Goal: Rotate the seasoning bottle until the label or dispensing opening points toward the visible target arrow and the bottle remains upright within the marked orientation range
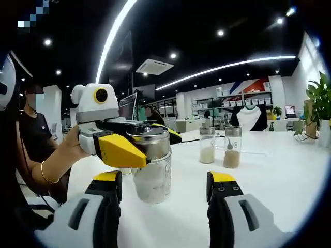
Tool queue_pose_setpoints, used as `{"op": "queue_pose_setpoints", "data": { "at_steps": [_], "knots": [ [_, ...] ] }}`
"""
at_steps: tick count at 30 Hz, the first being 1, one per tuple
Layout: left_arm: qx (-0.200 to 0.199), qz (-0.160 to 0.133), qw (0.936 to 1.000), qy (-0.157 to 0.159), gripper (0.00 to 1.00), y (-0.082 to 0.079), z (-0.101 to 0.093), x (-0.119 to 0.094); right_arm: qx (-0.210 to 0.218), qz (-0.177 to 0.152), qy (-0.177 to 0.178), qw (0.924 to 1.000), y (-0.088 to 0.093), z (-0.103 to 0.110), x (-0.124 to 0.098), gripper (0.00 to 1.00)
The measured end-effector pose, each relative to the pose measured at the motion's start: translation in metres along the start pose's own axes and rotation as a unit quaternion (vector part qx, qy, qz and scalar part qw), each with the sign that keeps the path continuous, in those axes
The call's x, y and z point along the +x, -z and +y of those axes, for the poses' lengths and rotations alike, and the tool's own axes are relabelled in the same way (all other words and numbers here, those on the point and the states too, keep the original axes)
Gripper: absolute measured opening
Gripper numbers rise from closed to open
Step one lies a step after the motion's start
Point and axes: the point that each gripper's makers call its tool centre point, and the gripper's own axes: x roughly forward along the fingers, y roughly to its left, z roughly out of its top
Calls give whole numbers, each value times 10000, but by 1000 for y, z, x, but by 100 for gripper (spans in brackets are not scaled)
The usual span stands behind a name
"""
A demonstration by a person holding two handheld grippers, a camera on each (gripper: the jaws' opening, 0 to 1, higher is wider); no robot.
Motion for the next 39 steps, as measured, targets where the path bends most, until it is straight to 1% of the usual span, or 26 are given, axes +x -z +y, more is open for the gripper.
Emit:
{"op": "queue_pose_setpoints", "data": {
  "at_steps": [1, 2, 5, 8, 10, 12, 15, 20, 23, 27, 29, 31, 33, 34, 35, 37, 38, 39],
  "knots": [
    [-19, -77, 9999, 103, 36, -5, -4, -1, 139, -95, -193, 9997, -4, 6, 1, 65],
    [-33, -99, 9999, 137, 36, -6, -5, -1, 205, -154, -284, 9993, -6, 8, 1, 64],
    [15, -127, 9996, 236, 36, -12, -10, -3, 282, -268, -475, 9981, -11, 13, 0, 59],
    [12, -124, 9994, 334, 36, -16, -12, -4, 307, -454, -761, 9956, -18, 20, 0, 52],
    [9, -178, 9989, 439, 36, -19, -14, -3, 289, -510, -830, 9948, -20, 22, 0, 46],
    [-26, -244, 9980, 574, 36, -23, -17, -4, 319, -545, -927, 9937, -23, 25, 0, 45],
    [-13, -276, 9973, 686, 36, -26, -24, -4, 293, -595, -1053, 9922, -28, 30, -1, 45],
    [111, -223, 9968, 758, 36, -26, -28, -5, 193, -582, -1174, 9912, -29, 35, -2, 40],
    [126, -185, 9969, 753, 36, -23, -28, -6, 41, -559, -1318, 9897, -27, 42, -3, 34],
    [142, -81, 9972, 734, 36, -19, -30, -6, -367, -503, -1089, 9921, -26, 41, -3, 32],
    [135, -38, 9977, 662, 37, -16, -27, -6, -468, -422, -900, 9939, -23, 38, -3, 32],
    [80, -30, 9984, 563, 37, -14, -23, -5, -502, -340, -632, 9962, -21, 32, -2, 31],
    [59, -5, 9988, 482, 36, -12, -21, -3, -524, -305, -511, 9969, -20, 30, -2, 31],
    [66, -7, 9991, 414, 36, -12, -20, -2, -498, -289, -384, 9976, -19, 27, -2, 31],
    [65, 43, 9994, 330, 36, -11, -19, -2, -632, -259, -209, 9974, -18, 23, -2, 31],
    [83, 86, 9998, 183, 36, -9, -17, 0, -617, -228, -56, 9978, -17, 21, -2, 31],
    [51, 190, 9998, -12, 36, -6, -13, 1, -703, -184, 55, 9973, -14, 18, 0, 31],
    [86, 257, 9996, -111, 36, -4, -10, 1, -746, -146, 114, 9970, -12, 16, 0, 31]
  ]
}}
